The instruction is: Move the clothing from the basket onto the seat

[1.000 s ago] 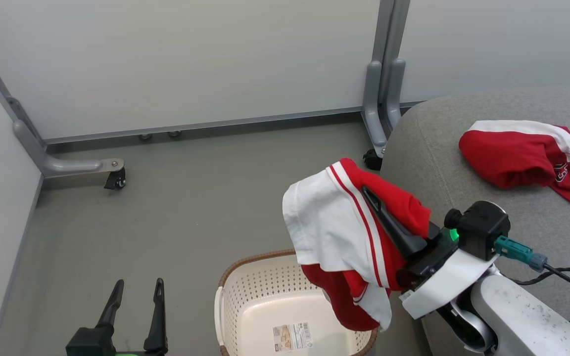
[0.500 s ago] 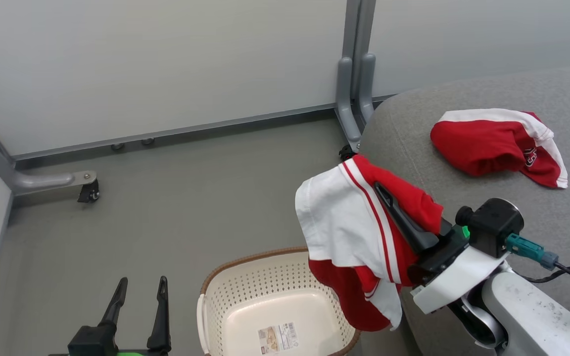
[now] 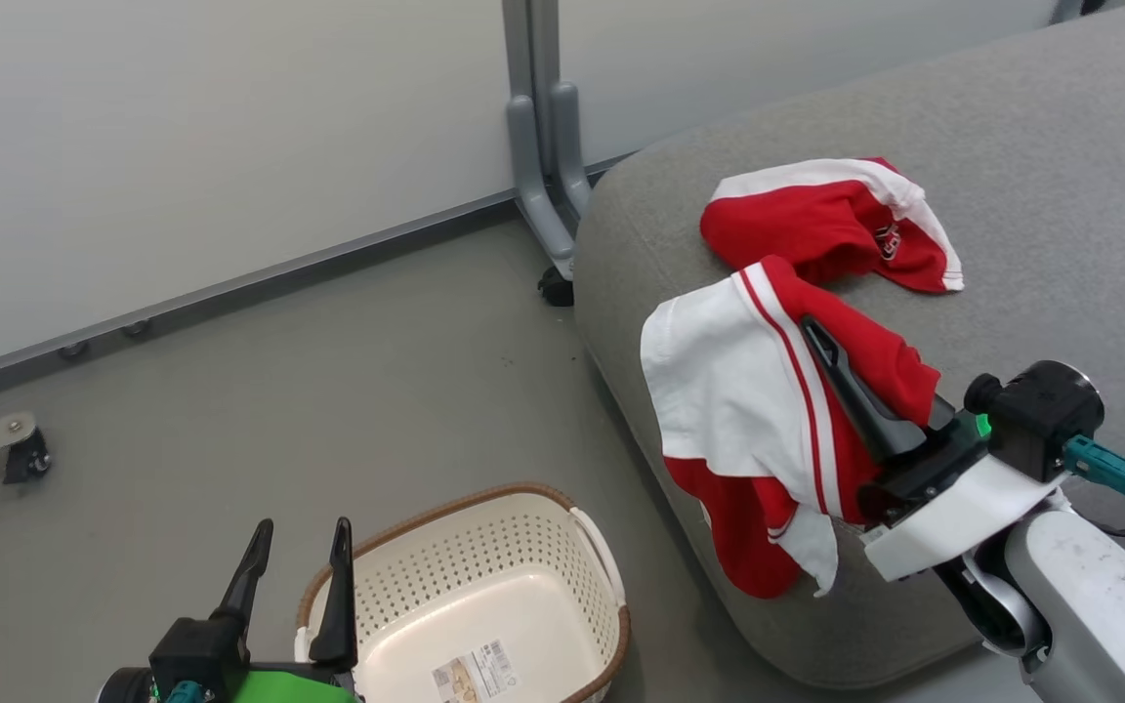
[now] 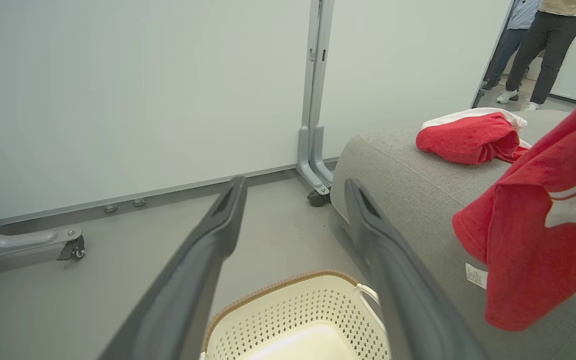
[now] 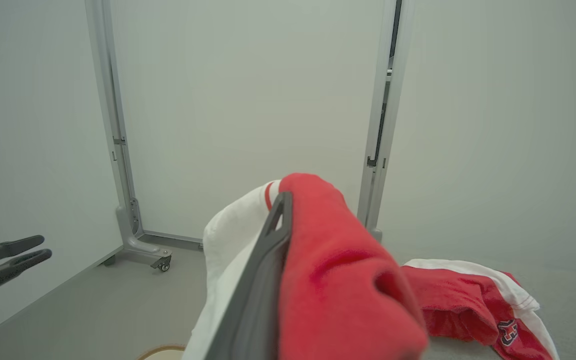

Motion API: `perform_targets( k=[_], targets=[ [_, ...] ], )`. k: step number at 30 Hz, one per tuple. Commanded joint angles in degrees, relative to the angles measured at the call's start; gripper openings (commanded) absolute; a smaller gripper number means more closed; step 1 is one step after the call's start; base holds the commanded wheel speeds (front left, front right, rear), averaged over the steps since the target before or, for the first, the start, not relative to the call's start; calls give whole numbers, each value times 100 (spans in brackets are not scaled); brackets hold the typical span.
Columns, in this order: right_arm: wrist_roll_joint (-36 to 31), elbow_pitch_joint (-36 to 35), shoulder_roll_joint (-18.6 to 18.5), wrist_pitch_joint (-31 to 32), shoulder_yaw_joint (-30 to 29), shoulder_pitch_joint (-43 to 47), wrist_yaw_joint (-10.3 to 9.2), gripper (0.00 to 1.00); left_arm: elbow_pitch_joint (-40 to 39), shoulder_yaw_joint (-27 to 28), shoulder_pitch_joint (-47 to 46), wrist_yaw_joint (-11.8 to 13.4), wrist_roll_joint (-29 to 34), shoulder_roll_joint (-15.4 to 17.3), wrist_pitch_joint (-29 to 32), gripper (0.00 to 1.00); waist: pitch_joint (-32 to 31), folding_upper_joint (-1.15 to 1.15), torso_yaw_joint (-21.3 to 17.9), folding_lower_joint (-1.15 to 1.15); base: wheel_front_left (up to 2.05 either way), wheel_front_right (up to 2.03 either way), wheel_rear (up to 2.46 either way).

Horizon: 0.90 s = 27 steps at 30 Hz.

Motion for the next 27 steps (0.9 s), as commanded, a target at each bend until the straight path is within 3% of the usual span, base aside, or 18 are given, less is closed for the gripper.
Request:
perform_targets(
  k=[1,9,19,27],
  targets=[
    [-30,-27,-26,-3,-81,106,-2,0,-30,-12,-128,15,-45,11,6,100,154,0,-583,0,0,0,0],
    [-134,-124,-12,-2,-578,267,-2,0,-29,-161,-314,29,-44,12,5,100,318,0,-1374,0,0,0,0],
    [-392,-484,233,-2,-1624,863,-2,0,310,-610,-880,-77,92,17,5,100,648,0,-1607,0,0,0,0],
    [-545,-672,401,-2,-2029,1180,-2,0,455,-819,-1084,-97,75,20,5,100,730,0,-1646,0,0,0,0]
  ],
)
